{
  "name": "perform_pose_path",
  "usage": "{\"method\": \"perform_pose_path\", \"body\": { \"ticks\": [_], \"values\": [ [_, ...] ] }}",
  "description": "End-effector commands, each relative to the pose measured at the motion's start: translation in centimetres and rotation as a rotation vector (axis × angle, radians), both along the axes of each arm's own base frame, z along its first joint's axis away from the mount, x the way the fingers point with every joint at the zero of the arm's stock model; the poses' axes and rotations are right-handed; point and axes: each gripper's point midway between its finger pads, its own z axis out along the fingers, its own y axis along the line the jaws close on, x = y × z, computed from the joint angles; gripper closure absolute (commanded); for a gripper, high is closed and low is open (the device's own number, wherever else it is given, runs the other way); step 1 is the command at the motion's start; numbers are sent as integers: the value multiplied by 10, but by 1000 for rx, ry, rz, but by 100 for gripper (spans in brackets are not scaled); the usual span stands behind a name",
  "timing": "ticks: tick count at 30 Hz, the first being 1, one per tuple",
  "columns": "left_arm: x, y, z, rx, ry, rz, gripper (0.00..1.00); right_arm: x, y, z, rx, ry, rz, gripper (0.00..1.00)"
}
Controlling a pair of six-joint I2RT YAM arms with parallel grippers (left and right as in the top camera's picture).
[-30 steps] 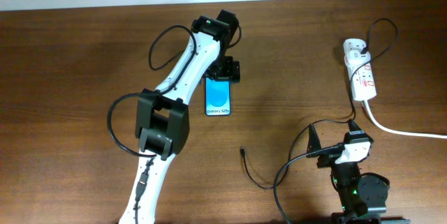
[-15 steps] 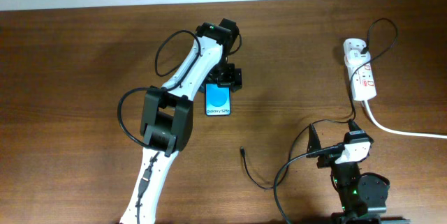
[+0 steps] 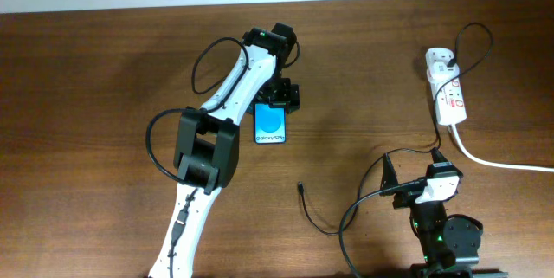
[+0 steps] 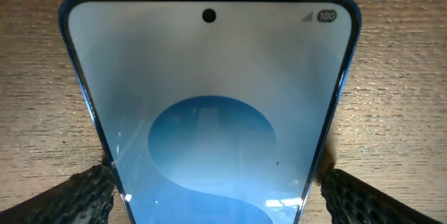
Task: Plug charger to phone and switch on socket
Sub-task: 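Lower the left gripper and grip the phone's top edge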
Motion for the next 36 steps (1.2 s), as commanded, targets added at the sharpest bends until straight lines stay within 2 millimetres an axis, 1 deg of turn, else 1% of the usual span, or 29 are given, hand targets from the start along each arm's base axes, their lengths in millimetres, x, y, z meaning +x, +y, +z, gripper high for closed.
{"method": "perform_pose_path", "body": {
  "ticks": [1, 10, 13, 33, 36],
  "values": [
    [5, 6, -3, 12, -7, 4, 1, 0, 1, -3, 3, 5, 4, 2],
    [4, 5, -2, 8, -5, 16, 1, 0, 1, -3, 3, 5, 4, 2],
    [3, 2, -2, -11, 5, 17, 1, 0, 1, -3, 3, 5, 4, 2],
    [-1, 3, -2, -21, 29, 49, 1, 0, 1, -3, 3, 5, 4, 2],
    [1, 7, -3, 33, 2, 35, 1, 0, 1, -3, 3, 5, 4, 2]
  ]
}}
